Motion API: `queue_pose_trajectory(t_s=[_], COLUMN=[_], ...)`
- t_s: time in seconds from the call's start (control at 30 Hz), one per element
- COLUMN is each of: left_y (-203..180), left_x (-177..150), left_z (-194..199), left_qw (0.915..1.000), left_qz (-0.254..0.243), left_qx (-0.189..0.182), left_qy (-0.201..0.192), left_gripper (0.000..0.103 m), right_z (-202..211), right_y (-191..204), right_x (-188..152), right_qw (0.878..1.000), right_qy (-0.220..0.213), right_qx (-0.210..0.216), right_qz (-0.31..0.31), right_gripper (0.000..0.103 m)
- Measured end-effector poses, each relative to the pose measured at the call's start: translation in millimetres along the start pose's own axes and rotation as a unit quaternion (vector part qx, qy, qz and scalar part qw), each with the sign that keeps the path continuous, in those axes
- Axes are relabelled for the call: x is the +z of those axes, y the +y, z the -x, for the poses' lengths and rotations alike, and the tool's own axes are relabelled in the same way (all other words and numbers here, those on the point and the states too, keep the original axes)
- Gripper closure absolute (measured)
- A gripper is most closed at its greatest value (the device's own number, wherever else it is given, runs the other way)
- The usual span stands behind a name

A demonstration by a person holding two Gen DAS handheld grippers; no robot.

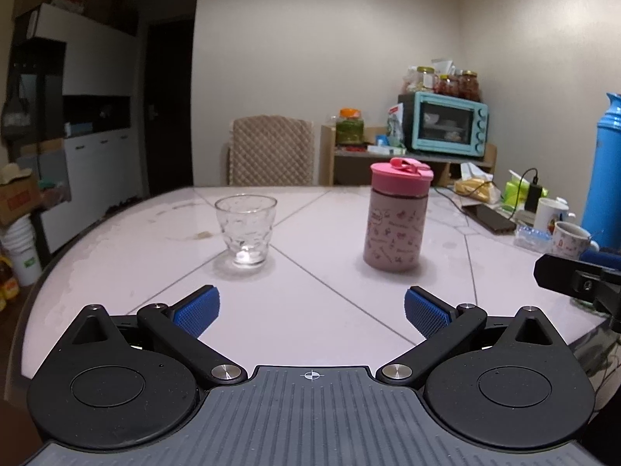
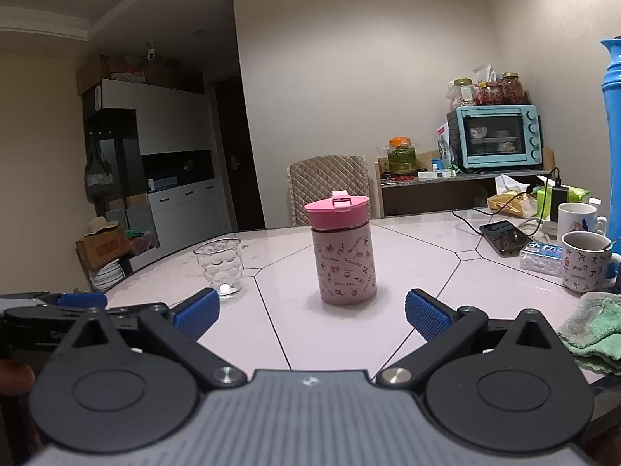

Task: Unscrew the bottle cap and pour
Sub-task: 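Move the left gripper toward the pink Hello Kitty bottle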

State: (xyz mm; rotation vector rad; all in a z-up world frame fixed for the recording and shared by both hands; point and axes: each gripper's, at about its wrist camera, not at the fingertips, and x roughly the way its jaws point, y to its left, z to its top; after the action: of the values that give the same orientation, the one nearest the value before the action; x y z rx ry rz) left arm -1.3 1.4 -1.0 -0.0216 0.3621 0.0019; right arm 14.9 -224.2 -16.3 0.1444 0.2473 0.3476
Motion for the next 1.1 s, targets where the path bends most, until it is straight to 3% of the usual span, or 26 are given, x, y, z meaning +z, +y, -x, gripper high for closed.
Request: queue_pose_trajectory(t_s=[0.17,0.27,1.1], left_y=[3.5,5.7,5.4], left_x=[-3.3,-5.2,-5.8], left_z=[2.2,3.5,4.0], left_qw=[1.0,0.9999,1.0], left_qz=[-0.001,-0.001,-0.002], left_qx=[0.006,0.01,0.001], left_qy=[-0.004,-0.007,0.003], left_gripper=[0.0,0.0,0.0], right_z=[-1.8,2.2,-0.7], right_y=[-3.7,16.4,4.0], right_x=[-0.6,-5.6,-4.8], right_qw=[1.0,1.0,1.0], right_qy=[0.004,0.002,0.008], right_qx=[0.001,-0.004,0.005], right_qz=[-0.002,0.028,0.007], right_gripper=[0.0,0.0,0.0])
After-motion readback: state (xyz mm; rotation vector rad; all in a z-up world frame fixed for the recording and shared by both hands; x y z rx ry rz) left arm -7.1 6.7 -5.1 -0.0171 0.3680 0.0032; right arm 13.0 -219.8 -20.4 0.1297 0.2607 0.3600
